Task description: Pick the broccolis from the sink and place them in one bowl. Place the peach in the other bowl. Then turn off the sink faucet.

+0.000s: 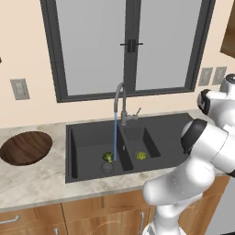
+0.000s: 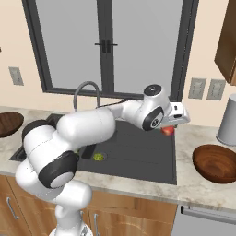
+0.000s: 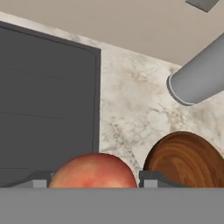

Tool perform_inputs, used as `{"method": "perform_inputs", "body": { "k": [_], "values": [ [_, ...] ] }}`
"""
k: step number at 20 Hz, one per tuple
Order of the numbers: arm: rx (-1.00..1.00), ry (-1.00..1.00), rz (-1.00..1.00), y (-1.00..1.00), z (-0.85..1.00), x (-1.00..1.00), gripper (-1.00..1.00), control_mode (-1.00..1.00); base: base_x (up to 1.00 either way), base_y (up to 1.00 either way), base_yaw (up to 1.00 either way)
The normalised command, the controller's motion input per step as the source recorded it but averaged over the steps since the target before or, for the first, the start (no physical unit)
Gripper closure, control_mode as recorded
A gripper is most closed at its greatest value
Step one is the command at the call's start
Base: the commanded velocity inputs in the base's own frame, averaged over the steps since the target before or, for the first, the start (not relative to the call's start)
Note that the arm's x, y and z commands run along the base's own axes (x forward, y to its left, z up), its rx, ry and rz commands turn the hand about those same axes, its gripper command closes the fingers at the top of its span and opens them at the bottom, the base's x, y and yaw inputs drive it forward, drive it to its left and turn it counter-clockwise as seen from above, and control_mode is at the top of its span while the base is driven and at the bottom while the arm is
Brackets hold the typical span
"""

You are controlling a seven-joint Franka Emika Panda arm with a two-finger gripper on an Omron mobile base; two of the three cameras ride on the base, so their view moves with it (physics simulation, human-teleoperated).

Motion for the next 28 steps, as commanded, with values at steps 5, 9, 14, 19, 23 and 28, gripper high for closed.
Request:
{"method": "perform_inputs", "body": {
  "k": [5, 9, 14, 19, 23, 28],
  "values": [
    [0.00, 0.10, -0.07, -0.24, 0.00, -0.05, 1.00, -1.00, 0.00, 0.00, 0.00],
    [0.00, 0.08, -0.10, -0.31, 0.00, -0.11, 1.00, -1.00, 0.00, 0.00, 0.00],
    [0.00, 0.04, -0.09, -0.35, 0.00, -0.13, 1.00, -1.00, 0.00, 0.00, 0.00],
    [0.02, 0.00, -0.07, -0.35, 0.00, -0.17, 1.00, -1.00, 0.00, 0.00, 0.00],
    [0.05, -0.10, -0.04, -0.30, -0.01, -0.11, 1.00, -1.00, 0.00, 0.00, 0.00],
    [0.05, -0.12, -0.02, -0.27, 0.00, -0.03, 1.00, -1.00, 0.00, 0.00, 0.00]
  ]
}}
